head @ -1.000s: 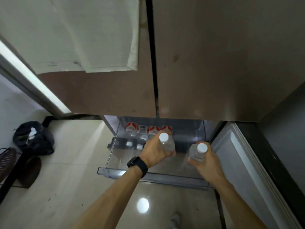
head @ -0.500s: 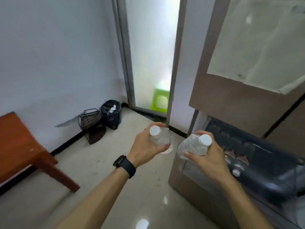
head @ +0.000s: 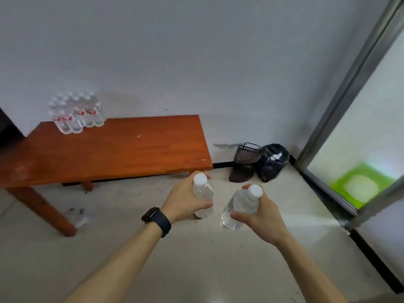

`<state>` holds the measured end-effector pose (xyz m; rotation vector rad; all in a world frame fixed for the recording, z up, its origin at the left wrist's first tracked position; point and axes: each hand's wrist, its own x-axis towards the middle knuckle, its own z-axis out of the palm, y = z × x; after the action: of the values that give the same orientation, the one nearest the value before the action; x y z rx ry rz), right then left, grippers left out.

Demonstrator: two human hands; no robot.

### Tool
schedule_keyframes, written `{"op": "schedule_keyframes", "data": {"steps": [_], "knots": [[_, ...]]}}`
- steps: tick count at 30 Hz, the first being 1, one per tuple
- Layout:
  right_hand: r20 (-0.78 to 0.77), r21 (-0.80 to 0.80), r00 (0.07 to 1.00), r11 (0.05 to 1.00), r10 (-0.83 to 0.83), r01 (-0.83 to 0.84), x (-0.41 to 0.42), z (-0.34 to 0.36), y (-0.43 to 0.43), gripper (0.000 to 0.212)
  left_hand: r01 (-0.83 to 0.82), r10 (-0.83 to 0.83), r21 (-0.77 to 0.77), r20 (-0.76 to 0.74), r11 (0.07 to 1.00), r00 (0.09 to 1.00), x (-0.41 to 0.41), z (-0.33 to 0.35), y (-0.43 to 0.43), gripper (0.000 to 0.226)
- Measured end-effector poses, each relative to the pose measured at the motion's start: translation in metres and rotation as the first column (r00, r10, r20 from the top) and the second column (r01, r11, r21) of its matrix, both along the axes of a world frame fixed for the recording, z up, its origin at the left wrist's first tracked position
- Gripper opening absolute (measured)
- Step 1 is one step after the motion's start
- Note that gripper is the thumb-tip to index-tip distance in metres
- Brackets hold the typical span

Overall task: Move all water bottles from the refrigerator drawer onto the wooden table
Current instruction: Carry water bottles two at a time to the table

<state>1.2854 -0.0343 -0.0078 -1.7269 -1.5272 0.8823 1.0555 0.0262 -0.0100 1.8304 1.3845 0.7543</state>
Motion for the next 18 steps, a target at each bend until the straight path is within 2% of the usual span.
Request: {"op": "schedule_keyframes", "data": {"steps": [6,12,18], "knots": [[-0.029,-0.061,0.974,0.972,0.224,-0.226,-0.092,-0.012,0.099,0.056,-0.19,0.185,-0.108,-0.061,0.976,0.981,-0.098,-0.021,0.053,0.051],[-0.03,-0.079,0.917,0.913,0.398,-0.399,-0.167,-0.027,0.213,0.054,-0.343,0.334,-0.089,-0.102,0.935,0.937,-0.174,-0.031,0.134,0.057],[-0.039,-0.112,0.872,0.865,0.488,-0.49,-0.228,-0.033,0.324,0.056,-0.468,0.456,-0.102,-0.118,0.878,0.882,-0.236,-0.031,0.208,0.057]]}}
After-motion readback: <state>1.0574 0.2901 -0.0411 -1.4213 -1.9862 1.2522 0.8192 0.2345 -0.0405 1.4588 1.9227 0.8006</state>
